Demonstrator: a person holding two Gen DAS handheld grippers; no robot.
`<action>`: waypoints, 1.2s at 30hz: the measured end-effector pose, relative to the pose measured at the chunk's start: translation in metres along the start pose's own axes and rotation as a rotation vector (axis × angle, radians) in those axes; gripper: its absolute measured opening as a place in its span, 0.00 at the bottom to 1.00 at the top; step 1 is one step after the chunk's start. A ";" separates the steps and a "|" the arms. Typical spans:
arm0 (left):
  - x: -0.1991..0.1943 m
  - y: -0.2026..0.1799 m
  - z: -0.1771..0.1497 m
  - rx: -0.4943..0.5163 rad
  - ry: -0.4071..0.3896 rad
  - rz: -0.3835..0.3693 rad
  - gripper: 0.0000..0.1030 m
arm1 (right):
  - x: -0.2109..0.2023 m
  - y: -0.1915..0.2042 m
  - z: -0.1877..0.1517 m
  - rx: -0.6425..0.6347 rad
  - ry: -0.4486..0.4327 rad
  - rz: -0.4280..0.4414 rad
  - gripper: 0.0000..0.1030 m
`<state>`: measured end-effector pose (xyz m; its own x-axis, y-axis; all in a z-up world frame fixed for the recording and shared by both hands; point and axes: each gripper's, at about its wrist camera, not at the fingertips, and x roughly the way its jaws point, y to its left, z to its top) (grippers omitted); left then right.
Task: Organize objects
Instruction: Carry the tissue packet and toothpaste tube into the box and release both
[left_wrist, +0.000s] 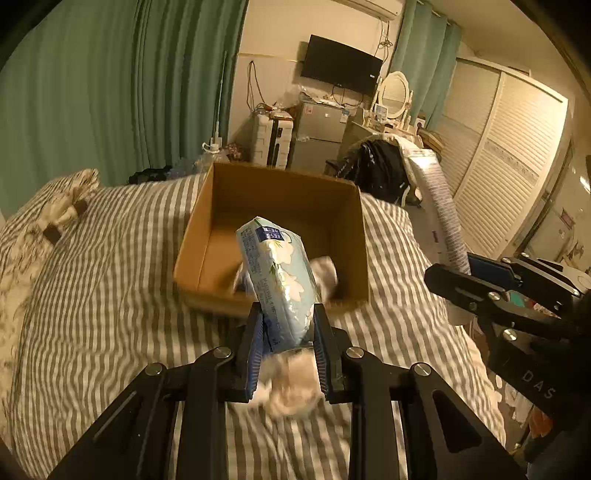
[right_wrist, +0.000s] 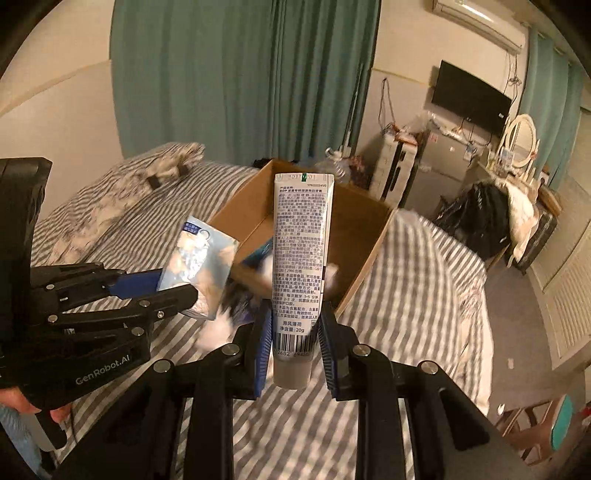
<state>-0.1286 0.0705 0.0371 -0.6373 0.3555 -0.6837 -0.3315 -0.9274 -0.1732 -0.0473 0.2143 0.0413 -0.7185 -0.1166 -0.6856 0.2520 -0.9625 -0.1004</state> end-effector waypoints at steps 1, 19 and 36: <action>0.006 0.002 0.008 -0.004 -0.003 -0.002 0.24 | 0.005 -0.007 0.009 0.001 -0.008 -0.005 0.23; 0.137 0.048 0.055 -0.019 0.047 0.106 0.24 | 0.171 -0.052 0.066 0.028 0.058 0.019 0.23; 0.027 0.029 0.039 0.004 -0.061 0.145 0.83 | 0.078 -0.060 0.057 0.099 -0.052 -0.045 0.68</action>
<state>-0.1830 0.0575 0.0410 -0.7196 0.2248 -0.6570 -0.2361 -0.9690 -0.0731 -0.1552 0.2494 0.0351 -0.7608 -0.0827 -0.6437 0.1551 -0.9863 -0.0567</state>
